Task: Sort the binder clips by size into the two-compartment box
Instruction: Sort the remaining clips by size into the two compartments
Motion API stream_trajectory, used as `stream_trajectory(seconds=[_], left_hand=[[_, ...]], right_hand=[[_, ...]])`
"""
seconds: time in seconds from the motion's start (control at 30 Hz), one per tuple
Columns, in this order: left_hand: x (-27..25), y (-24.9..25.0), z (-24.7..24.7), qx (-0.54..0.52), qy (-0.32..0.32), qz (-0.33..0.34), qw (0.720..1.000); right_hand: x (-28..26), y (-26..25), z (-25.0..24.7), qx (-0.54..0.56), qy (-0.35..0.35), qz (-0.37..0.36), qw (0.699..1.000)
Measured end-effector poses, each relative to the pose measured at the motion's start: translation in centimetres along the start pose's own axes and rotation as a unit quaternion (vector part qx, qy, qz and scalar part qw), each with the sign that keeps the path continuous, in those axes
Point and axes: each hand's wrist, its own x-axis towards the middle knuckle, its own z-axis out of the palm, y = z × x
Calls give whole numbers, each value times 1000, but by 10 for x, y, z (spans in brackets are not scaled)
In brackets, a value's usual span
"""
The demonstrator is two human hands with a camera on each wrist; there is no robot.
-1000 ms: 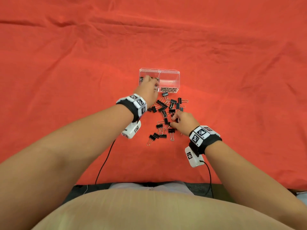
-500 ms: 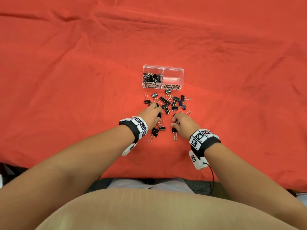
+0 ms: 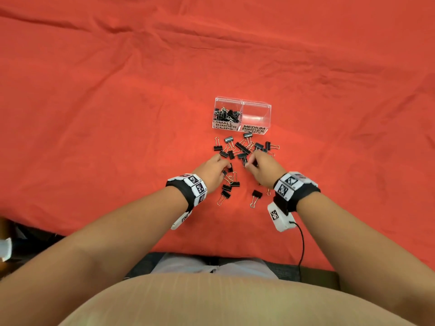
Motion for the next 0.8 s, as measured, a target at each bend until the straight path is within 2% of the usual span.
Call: stream_trajectory(seconds=[0.2,0.3,0.43,0.6,0.8], left_hand=[[-3,-5,1,-46,23,-40,998],[-4,-9,-3,-74,53,-64,994],[-4,-10,-10,-82,63,-74,992],[-2,0,-11,-35,67,-50,996],[3,31,4,37,23,52,998]], right_hand=[[70,-56,-51,82,85,24,993],[94,-76,-62,80,83,22,993],[96,-80,-68,66,69,7,995],[63,-47,-75,105,101,28,989],[0,29,-44,60,78,110,989]])
